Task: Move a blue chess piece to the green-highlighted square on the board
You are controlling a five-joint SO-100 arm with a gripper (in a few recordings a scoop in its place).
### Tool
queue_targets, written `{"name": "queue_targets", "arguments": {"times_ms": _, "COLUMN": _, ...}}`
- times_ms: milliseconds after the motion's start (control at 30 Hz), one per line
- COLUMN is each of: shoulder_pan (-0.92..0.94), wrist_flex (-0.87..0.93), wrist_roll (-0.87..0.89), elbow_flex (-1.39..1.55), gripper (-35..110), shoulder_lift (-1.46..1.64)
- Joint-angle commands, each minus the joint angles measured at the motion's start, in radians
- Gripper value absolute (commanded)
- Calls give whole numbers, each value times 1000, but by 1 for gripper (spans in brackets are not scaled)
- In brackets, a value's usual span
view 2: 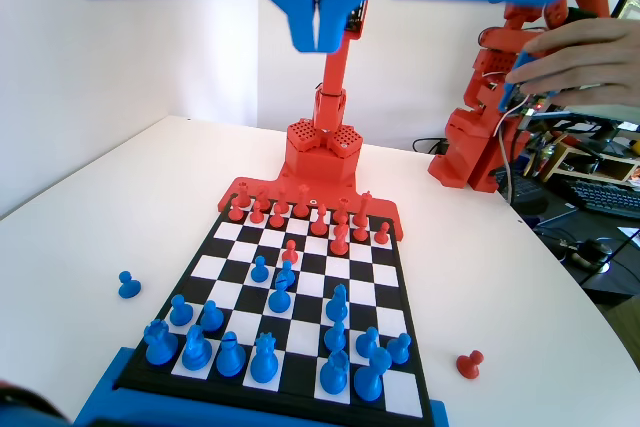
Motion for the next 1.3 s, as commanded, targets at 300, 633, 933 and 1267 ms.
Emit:
{"name": "queue_targets", "arguments": {"times_ms": 300, "shoulder_pan": 15, "wrist_flex": -17, "wrist_roll": -8, "elbow_flex": 3, "gripper": 1, "shoulder_lift": 3}}
{"name": "queue_targets", "arguments": {"times_ms": 633, "shoulder_pan": 9, "wrist_flex": -17, "wrist_roll": -8, "elbow_flex": 3, "gripper": 1, "shoulder_lift": 3}}
{"name": "queue_targets", "arguments": {"times_ms": 933, "shoulder_pan": 2, "wrist_flex": -17, "wrist_roll": -8, "elbow_flex": 3, "gripper": 1, "shoulder_lift": 3}}
{"name": "queue_targets", "arguments": {"times_ms": 1267, "shoulder_pan": 2, "wrist_flex": -17, "wrist_roll": -8, "elbow_flex": 3, "gripper": 1, "shoulder_lift": 3}}
